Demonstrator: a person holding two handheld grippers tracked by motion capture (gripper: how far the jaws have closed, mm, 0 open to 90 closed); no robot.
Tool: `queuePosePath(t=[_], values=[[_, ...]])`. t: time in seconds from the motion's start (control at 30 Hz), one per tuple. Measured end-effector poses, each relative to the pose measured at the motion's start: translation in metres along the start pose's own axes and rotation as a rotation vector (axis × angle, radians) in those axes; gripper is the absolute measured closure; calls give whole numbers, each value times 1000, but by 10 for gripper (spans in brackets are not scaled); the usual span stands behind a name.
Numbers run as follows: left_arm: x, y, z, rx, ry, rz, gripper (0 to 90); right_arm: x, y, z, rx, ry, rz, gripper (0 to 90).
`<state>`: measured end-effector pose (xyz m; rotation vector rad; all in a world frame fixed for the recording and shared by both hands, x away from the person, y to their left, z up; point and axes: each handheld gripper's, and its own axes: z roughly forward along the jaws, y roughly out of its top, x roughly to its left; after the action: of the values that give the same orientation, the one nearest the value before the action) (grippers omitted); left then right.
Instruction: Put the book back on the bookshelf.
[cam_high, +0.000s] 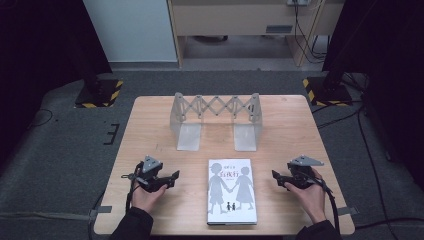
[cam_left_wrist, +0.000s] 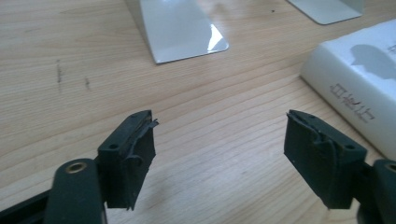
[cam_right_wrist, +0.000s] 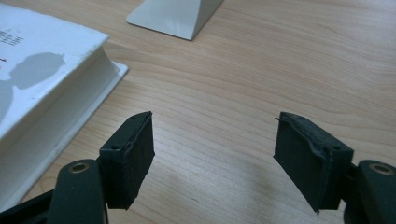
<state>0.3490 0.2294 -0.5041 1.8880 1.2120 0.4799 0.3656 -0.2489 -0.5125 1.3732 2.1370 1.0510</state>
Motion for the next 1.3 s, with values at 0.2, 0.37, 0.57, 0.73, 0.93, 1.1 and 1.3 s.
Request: queuePosePath(t=[0.2,0.37,0.57,0.73,0.93,1.1,1.3], values=[[-9,1,0,-8,-38,11,276,6,2,0,-15,32,4,306],[-16,3,1,-20,-68,8,287,12,5,-2,-36,52,10,309],[-26,3,3,-25,-101,22,286,26,7,-1,-45,102,16,316],[-37,4,5,-27,-134,33,287,39,9,1,-53,146,5,324],[-50,2,10,-20,-169,55,281,47,9,2,-71,187,17,335],[-62,0,16,-5,-202,66,269,53,9,3,-74,211,19,339],[-75,-2,21,10,-242,83,258,57,8,5,-60,234,18,338]])
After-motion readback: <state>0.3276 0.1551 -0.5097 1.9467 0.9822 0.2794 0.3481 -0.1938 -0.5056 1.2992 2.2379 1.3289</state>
